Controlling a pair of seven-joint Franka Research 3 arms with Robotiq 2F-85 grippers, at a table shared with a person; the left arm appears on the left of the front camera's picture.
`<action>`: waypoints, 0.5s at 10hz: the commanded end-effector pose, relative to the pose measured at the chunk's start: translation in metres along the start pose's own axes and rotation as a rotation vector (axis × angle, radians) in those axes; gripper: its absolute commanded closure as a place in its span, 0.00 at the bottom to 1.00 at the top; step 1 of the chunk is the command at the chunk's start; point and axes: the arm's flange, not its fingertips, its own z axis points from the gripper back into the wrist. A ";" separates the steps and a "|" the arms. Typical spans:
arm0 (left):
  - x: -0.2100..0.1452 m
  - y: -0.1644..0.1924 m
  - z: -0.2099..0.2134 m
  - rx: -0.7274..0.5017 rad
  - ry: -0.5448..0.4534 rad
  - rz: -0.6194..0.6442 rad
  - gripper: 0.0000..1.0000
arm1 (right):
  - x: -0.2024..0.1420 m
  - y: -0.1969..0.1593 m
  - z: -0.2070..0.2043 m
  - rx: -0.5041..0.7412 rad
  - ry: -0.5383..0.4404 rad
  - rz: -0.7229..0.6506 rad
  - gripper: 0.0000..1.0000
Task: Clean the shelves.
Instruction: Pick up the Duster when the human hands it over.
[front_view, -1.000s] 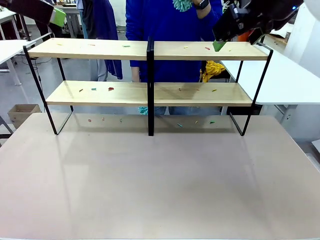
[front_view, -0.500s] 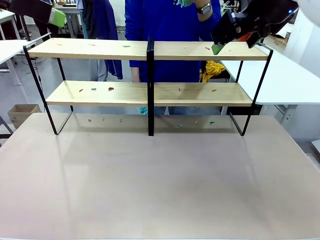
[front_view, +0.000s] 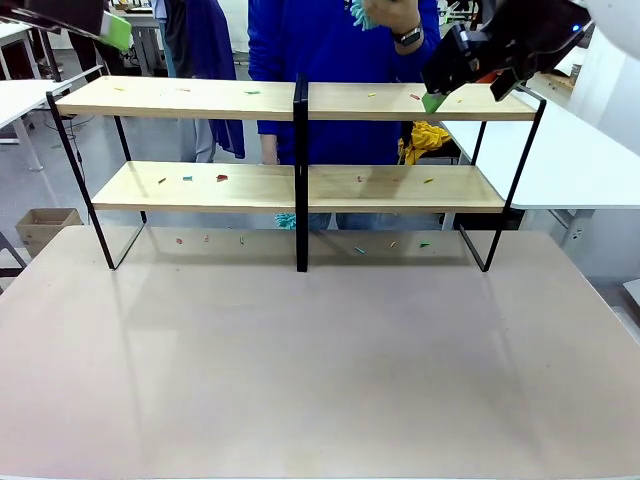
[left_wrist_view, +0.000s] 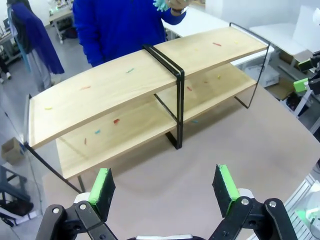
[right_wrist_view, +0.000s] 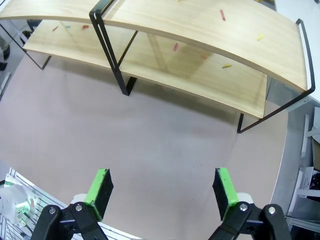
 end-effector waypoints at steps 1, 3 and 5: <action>0.001 -0.003 -0.004 -0.004 0.029 0.022 0.00 | 0.004 -0.006 0.001 0.025 -0.001 0.019 0.00; 0.003 -0.004 -0.009 -0.039 0.076 0.027 0.00 | 0.004 -0.007 0.000 0.026 0.001 0.016 0.00; 0.002 -0.004 -0.015 -0.057 0.121 0.051 0.00 | 0.004 -0.008 0.000 0.026 0.003 0.019 0.00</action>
